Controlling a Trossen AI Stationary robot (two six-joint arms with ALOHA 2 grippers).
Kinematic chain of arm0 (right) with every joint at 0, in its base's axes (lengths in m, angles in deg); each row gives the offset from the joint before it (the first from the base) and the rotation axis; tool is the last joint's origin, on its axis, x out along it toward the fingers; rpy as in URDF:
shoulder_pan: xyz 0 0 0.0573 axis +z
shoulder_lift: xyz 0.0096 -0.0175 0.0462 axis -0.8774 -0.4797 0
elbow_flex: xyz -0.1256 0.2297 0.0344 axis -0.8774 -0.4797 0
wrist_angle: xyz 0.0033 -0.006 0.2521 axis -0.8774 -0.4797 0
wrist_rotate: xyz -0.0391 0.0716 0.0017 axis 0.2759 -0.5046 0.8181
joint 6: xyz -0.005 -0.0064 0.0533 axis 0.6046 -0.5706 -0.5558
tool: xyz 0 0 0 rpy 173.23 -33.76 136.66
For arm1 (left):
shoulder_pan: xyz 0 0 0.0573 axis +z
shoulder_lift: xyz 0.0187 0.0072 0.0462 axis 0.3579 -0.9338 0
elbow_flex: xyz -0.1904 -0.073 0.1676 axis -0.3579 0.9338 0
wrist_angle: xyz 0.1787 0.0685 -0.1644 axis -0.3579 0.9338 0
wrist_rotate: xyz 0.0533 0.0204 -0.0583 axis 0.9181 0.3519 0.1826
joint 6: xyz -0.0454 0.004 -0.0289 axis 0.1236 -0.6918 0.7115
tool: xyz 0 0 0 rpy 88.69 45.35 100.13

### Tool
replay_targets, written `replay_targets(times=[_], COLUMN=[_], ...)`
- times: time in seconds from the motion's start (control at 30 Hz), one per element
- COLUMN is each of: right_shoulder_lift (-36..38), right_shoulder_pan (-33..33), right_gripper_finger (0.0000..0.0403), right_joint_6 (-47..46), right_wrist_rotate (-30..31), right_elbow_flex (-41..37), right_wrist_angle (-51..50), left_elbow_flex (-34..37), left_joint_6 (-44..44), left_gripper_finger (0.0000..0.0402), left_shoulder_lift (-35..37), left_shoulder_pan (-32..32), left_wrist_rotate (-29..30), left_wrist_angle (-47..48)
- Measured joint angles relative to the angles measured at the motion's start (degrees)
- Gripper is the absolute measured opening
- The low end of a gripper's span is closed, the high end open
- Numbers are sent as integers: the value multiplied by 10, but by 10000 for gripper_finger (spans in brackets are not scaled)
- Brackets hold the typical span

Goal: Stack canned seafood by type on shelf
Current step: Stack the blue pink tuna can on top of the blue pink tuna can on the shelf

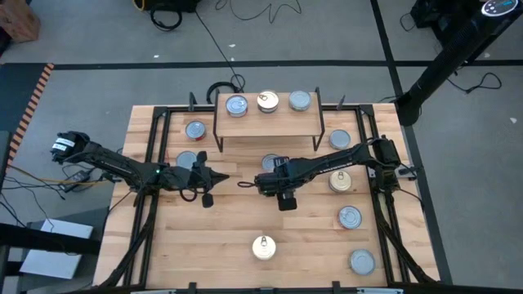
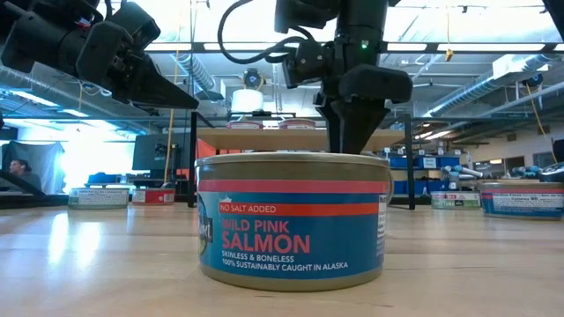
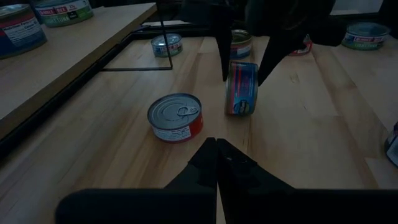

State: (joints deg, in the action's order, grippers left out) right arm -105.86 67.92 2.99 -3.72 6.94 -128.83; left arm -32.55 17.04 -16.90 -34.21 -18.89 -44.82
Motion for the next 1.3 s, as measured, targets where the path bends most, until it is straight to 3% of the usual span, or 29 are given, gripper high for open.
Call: replay_targets(times=[0.97,1.3], right_shoulder_lift=[0,0], right_shoulder_pan=[9,39], right_gripper_finger=[211,211], right_joint_6=[31,41], right_wrist_rotate=[15,118], right_elbow_flex=[5,94], right_wrist_angle=[-18,-74], left_elbow_flex=[0,0], left_joint_6=[0,0], left_gripper_finger=[6,6], left_shoulder_lift=[0,0], left_shoulder_pan=[0,0], left_wrist_rotate=[0,0], left_wrist_angle=[0,0])
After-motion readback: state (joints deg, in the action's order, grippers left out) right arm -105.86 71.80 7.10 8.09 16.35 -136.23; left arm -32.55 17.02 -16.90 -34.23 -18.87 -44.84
